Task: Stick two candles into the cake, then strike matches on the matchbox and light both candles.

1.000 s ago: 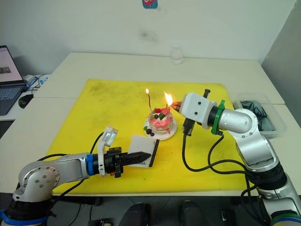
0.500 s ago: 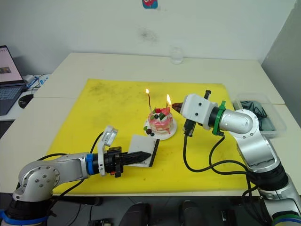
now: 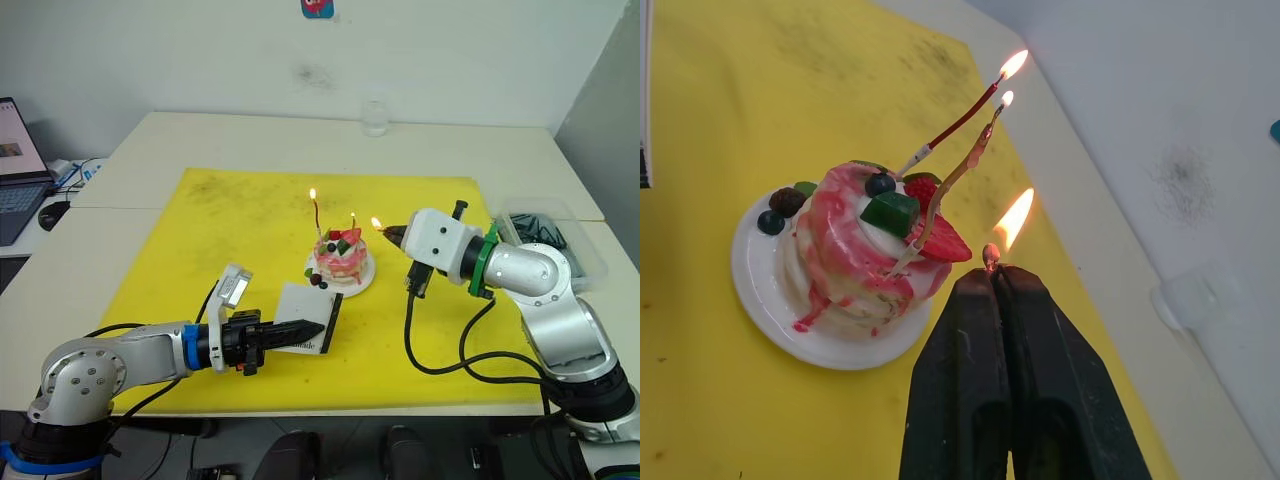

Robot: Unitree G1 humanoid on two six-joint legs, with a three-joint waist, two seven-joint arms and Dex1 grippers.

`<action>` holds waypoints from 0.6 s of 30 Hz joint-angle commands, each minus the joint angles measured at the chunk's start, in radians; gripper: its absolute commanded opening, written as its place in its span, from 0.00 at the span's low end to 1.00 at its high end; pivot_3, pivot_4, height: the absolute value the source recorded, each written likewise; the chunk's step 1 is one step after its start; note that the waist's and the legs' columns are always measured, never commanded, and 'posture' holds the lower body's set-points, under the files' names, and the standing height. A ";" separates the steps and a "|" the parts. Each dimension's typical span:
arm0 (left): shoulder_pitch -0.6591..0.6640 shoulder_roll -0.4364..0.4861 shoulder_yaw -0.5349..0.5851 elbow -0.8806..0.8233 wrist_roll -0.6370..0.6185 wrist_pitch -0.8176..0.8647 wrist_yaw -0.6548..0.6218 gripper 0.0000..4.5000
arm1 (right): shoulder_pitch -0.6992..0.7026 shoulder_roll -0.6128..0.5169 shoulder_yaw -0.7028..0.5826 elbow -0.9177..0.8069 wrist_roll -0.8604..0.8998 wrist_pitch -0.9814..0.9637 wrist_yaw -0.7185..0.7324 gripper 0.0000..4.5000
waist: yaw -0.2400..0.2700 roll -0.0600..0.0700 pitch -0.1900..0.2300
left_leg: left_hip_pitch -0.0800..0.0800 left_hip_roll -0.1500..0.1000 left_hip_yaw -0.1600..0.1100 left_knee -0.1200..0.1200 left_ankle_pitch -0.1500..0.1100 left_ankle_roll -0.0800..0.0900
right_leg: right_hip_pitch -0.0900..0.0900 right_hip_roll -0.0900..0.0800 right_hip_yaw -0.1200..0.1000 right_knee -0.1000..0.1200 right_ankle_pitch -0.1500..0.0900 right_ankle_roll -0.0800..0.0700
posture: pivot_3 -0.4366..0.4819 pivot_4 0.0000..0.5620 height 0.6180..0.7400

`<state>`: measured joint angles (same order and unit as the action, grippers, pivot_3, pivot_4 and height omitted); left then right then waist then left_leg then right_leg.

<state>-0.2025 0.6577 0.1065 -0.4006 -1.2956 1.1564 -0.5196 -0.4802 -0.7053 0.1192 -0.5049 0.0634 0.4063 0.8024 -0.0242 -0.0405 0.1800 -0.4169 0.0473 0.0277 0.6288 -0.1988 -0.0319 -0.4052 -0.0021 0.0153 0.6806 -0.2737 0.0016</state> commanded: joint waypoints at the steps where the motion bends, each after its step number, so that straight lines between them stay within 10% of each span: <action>1: -0.005 -0.010 0.002 -0.033 -0.034 0.000 0.003 0.00 | -0.013 0.001 -0.023 -0.055 0.016 0.014 -0.011 0.01 | 0.000 0.000 0.000 | 0.000 0.000 0.000 0.000 0.000 0.000 | 0.000 0.000 0.000 0.000 0.000 0.000 | 0.48 0.27 1.00; 9: 0.001 -0.037 -0.021 -0.057 -0.049 -0.004 0.029 0.00 | 0.036 -0.058 -0.099 -0.018 -0.007 0.036 -0.027 0.01 | 0.001 0.000 0.000 | 0.000 0.000 0.000 0.000 0.000 0.000 | 0.000 0.000 0.000 0.000 0.000 0.000 | 0.48 0.27 1.00; 18: 0.009 -0.118 -0.081 -0.080 -0.016 -0.034 0.081 0.00 | 0.159 0.020 -0.484 0.119 0.045 0.320 -0.260 0.01 | 0.016 0.000 0.000 | 0.000 -0.001 0.001 0.000 0.000 0.000 | 0.000 0.000 0.001 0.000 0.000 0.000 | 0.48 0.27 1.00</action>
<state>-0.1854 0.5508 0.0333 -0.4452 -1.3120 1.1444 -0.4471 -0.3207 -0.6864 -0.2968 -0.3935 0.0951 0.7038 0.5831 -0.0081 -0.0404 0.1799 -0.4168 0.0466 0.0288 0.6292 -0.1988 -0.0319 -0.4050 -0.0022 0.0166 0.6807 -0.2734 0.0018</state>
